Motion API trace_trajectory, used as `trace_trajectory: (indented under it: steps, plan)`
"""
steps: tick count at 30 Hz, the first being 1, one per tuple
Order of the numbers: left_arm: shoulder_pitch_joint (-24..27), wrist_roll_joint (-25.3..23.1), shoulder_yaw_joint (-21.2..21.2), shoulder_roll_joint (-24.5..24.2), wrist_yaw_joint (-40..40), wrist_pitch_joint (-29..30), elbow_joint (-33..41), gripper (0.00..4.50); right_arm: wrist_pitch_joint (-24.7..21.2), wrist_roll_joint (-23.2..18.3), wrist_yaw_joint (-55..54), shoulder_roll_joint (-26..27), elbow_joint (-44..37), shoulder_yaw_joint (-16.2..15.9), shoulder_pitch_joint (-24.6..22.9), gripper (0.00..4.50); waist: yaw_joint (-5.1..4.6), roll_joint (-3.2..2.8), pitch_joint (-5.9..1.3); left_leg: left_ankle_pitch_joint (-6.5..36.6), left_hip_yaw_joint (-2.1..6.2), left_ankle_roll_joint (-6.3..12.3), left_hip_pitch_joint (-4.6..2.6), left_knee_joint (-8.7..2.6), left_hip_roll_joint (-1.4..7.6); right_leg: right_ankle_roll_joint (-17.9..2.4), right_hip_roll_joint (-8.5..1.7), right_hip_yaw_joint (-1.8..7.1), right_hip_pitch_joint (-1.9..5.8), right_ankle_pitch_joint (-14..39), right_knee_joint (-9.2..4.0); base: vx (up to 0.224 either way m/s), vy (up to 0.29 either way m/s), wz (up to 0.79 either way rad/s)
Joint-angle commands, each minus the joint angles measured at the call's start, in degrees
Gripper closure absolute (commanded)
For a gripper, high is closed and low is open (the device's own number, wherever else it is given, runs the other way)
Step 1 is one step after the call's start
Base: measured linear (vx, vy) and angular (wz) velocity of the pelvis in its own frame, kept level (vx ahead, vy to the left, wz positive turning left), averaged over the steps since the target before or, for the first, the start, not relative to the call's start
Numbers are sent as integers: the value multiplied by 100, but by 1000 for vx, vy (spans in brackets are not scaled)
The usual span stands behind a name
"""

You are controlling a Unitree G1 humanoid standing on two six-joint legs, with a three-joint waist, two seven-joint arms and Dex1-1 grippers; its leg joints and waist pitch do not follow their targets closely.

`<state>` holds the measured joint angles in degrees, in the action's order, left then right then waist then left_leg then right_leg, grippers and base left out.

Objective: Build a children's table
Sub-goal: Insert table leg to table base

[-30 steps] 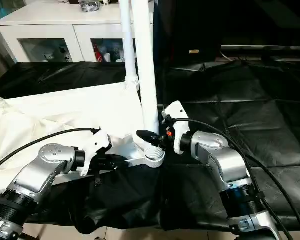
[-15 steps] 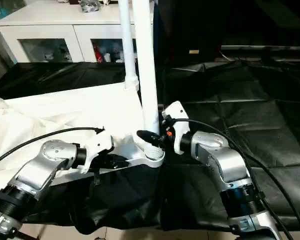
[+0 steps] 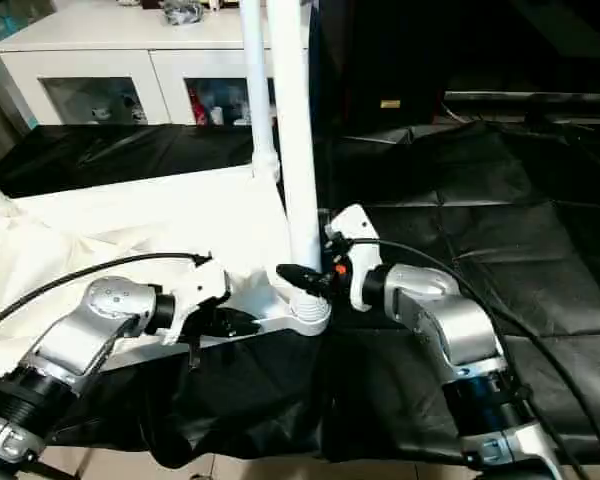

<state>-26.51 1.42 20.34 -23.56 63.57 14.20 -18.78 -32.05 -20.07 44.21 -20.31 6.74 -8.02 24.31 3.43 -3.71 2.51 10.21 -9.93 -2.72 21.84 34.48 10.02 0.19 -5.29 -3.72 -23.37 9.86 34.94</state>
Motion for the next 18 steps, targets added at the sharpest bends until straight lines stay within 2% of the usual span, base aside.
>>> trace_trajectory:
  steps: [1, 4, 6, 8, 9, 12, 13, 14, 16, 18]
  plan:
    - [-33, -79, 96, -38, 56, 66, -143, 450, 44, -22, -83, 42, 184, 145, -90, 262, 20, -12, -329, 1993, 117, -101, -78, -493, 241, -1096, -308, 230, 254, 1936, -490, 0, 0, 0]
    - [-59, -82, 86, -29, 44, 50, -178, 450, 83, -132, -116, 104, 225, 293, -165, 262, 17, -9, -324, 2068, 120, -113, -83, -500, 241, -1069, -298, 226, 249, 2006, -501, 0, 0, 0]
    - [-97, -71, 50, -7, 8, 44, -212, 450, 128, -315, -182, 194, 231, 541, -345, 262, 24, -46, -323, 2098, 130, -131, -88, -505, 246, -1069, -305, 227, 244, 1984, -506, 0, 0, 0]
    - [-110, -70, 41, 5, -9, 43, -222, 450, 168, -370, -193, 219, 236, 620, -423, 262, 22, -27, -332, 2065, 124, -107, -78, -502, 241, -1087, -304, 226, 257, 1902, -503, 0, 0, 0]
    - [-128, -73, 36, 18, -26, 39, -234, 450, 224, -398, -178, 224, 233, 663, -516, 262, 30, -45, -330, 2040, 119, -88, -79, -500, 241, -1086, -309, 228, 251, 1899, -511, 0, 0, 0]
    - [-163, -83, 18, 45, -80, 15, -272, 450, 355, -412, -165, 268, 219, 718, -676, 262, 39, -34, -330, 2044, 114, -58, -78, -496, 238, -1058, -309, 225, 243, 1998, -523, 0, 0, 0]
    - [-217, -98, -14, 72, -157, -17, -339, 450, 520, -443, -166, 366, 201, 780, -869, 262, 39, -34, -325, 2052, 119, -54, -70, -504, 236, -1046, -309, 221, 251, 2054, -522, 0, 0, 0]
    - [-243, -103, -27, 84, -185, -26, -369, 450, 603, -447, -169, 406, 194, 793, -963, 262, 53, -49, -318, 2128, 112, -52, -91, -506, 245, -1000, -313, 226, 218, 2214, -550, 0, 0, 0]
    - [-260, -107, -34, 91, -200, -34, -391, 450, 662, -447, -170, 429, 192, 798, -1023, 262, 58, -43, -313, 2211, 127, -78, -89, -516, 244, -959, -320, 223, 225, 2344, -558, 0, 0, 0]
    - [-287, -121, -49, 113, -249, -52, -429, 450, 912, -310, -220, 460, 133, 724, -1201, 262, 54, -64, -306, 2298, 136, -97, -92, -527, 247, -897, -320, 220, 208, 2475, -574, 0, 0, 0]
